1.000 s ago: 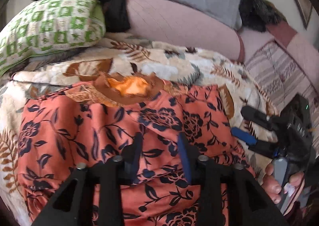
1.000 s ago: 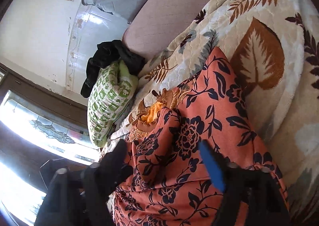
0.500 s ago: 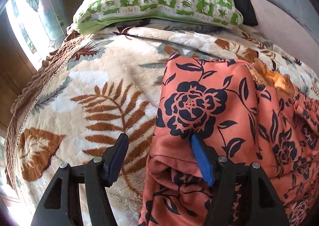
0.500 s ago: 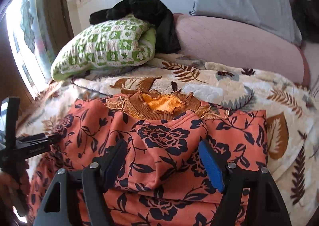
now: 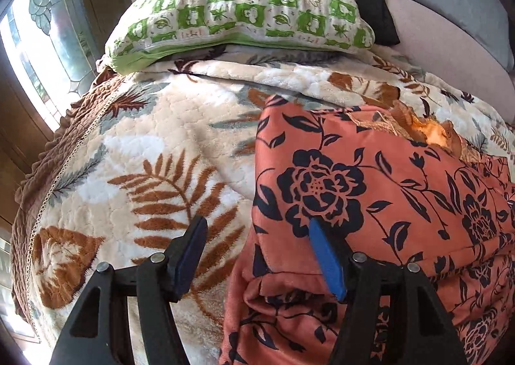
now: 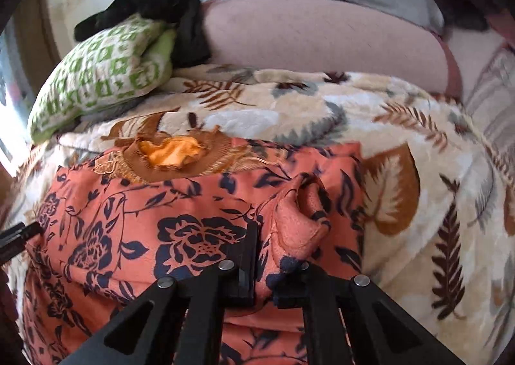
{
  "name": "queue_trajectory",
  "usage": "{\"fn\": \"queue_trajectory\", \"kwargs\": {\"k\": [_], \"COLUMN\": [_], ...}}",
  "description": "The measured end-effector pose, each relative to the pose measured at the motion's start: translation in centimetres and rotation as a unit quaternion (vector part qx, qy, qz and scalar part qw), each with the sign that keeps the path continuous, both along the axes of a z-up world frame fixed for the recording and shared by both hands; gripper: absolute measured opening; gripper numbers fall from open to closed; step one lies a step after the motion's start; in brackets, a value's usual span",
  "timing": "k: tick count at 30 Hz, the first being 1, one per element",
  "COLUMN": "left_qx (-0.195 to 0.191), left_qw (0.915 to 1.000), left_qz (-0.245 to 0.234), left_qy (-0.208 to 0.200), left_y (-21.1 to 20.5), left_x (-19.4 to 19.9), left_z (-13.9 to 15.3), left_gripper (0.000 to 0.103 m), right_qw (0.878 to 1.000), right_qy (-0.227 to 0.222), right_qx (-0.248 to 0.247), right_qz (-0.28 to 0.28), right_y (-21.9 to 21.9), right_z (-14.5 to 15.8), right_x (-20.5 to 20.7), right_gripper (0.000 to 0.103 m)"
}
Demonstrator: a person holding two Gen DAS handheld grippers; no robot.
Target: Fold small clothes
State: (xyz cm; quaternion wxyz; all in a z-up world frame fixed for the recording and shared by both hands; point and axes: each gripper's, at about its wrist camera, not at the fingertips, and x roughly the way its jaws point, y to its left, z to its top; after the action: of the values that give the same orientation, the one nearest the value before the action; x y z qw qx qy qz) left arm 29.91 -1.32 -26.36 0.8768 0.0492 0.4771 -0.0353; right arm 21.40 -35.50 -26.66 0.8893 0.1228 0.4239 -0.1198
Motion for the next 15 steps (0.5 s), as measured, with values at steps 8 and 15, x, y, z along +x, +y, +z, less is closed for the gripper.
{"fn": "queue_trajectory", "kwargs": {"k": [8,15], "left_qx": [0.015,0.02], "left_qw": [0.9997,0.9995], "left_qz": [-0.012,-0.01], "left_qy": [0.017,0.022], "left_y": [-0.5,-0.2], "left_x": [-0.4,-0.1], "left_z": [-1.0,-1.4], "left_gripper": [0.068,0.074], "right_qw": [0.959,0.943], "right_qy": [-0.003,-0.085], "right_qx": [0.266,0.294], "right_qz": [-0.098,-0.129], "right_y": [-7.4,-10.7], "right_z": [-5.4,-2.3], "right_x": [-4.0,-5.8], "right_gripper": [0.009,0.014]}}
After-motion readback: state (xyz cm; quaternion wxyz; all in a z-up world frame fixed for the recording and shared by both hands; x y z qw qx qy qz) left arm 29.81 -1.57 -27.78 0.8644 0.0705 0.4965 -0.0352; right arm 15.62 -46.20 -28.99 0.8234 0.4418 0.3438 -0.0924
